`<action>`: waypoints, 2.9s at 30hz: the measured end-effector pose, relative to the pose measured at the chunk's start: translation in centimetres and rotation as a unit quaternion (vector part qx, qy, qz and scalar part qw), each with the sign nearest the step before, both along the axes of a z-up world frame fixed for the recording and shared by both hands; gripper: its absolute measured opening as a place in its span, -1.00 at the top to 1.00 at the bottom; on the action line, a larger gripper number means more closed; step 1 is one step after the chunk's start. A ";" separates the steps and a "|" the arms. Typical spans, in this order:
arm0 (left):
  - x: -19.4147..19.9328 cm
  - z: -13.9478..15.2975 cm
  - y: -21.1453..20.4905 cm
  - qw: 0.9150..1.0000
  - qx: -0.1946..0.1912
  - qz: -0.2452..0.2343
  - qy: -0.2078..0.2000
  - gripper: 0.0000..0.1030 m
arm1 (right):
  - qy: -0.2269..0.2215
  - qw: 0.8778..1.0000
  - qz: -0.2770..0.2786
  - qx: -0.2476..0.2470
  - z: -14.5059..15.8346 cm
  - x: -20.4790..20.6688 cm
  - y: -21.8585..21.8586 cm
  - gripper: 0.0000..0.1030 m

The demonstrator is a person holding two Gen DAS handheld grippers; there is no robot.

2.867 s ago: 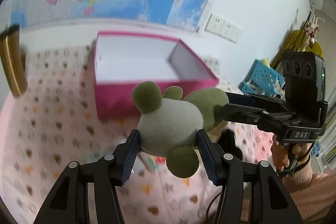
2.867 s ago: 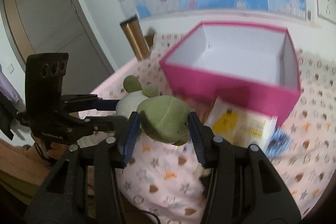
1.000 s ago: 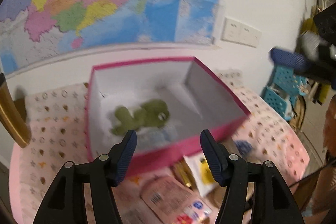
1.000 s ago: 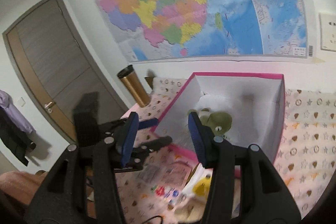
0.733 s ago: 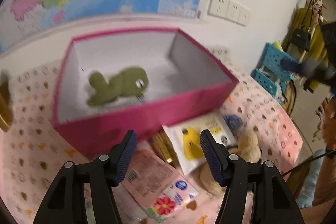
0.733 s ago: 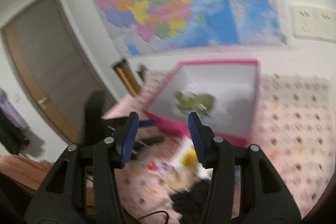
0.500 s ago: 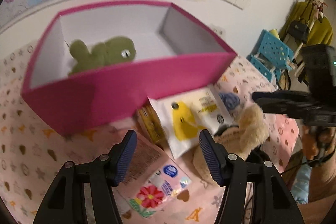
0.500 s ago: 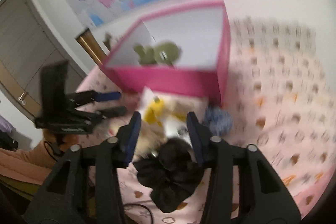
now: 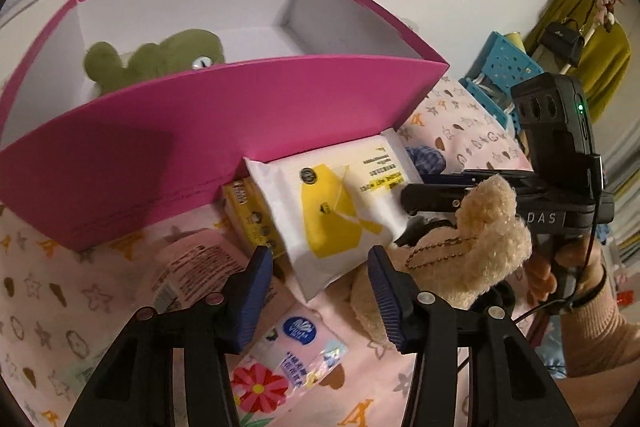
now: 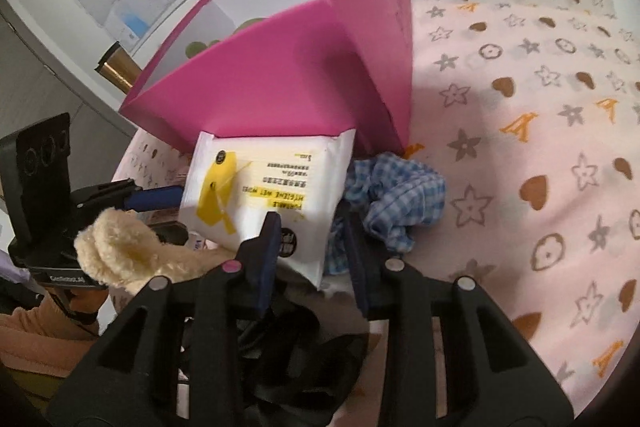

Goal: Organize soft objects
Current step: 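Grasp the white wet-wipe pack with the left gripper, then lift the wet-wipe pack into the pink box and open the left gripper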

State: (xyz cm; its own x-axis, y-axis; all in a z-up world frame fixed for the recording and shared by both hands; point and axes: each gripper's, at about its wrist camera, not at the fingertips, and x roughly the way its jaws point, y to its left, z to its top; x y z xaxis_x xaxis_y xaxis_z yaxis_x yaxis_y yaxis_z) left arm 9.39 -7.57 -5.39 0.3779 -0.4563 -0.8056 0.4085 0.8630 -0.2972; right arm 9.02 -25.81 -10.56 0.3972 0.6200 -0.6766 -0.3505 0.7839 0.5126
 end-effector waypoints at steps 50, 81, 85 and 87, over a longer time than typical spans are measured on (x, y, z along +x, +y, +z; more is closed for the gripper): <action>-0.4 6.7 1.7 0.996 -0.067 0.019 -0.059 0.32 | -0.111 0.994 0.013 -0.012 6.2 -3.5 1.1 0.46; 9.8 5.3 0.9 0.997 -0.019 0.070 -0.018 0.31 | -0.123 0.989 -0.043 -0.071 11.1 4.8 0.5 0.31; 7.5 6.5 1.3 0.996 -0.027 0.063 -0.052 0.23 | -0.133 0.990 -0.028 -0.045 11.7 3.0 -0.3 0.26; 5.9 7.2 1.3 0.996 -0.031 0.053 -0.071 0.20 | -0.136 0.990 -0.008 -0.021 11.7 1.6 -0.6 0.11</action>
